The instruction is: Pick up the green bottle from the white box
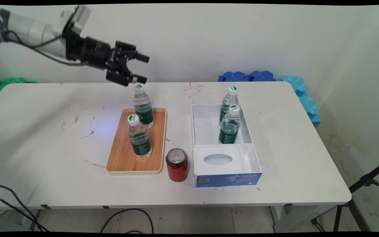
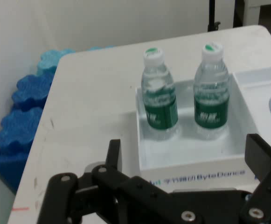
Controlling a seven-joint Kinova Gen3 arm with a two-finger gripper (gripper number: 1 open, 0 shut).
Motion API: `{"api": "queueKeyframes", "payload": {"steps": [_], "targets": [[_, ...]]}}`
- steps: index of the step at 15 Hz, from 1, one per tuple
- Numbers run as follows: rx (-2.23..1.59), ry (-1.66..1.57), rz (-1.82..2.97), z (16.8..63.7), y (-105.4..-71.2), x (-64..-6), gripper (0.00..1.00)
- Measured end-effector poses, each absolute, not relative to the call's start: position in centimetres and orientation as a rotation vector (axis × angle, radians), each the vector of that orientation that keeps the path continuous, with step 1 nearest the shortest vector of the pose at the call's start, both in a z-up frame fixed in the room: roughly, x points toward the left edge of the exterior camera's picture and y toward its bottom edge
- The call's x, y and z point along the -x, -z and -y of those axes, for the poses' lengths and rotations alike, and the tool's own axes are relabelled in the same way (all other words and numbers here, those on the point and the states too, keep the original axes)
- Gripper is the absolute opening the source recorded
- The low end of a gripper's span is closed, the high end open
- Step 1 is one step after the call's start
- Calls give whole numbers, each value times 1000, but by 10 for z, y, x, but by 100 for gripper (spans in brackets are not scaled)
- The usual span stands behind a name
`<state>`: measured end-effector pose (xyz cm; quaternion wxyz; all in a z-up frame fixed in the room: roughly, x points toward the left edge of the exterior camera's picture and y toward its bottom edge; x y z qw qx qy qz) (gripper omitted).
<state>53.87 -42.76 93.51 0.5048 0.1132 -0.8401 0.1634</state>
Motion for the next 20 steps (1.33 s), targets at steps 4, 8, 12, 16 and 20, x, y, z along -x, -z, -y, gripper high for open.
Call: {"api": "queueKeyframes", "payload": {"steps": [4, 8, 12, 16, 20], "targets": [[-262, -408, 2027, 435, -961, -501, 100], [-276, -391, 2038, 452, -955, -452, 100], [-288, -356, 2056, 473, -927, -403, 100], [-289, -348, 2078, 501, -894, -363, 100], [-303, -346, 2090, 527, -865, -336, 100]]}}
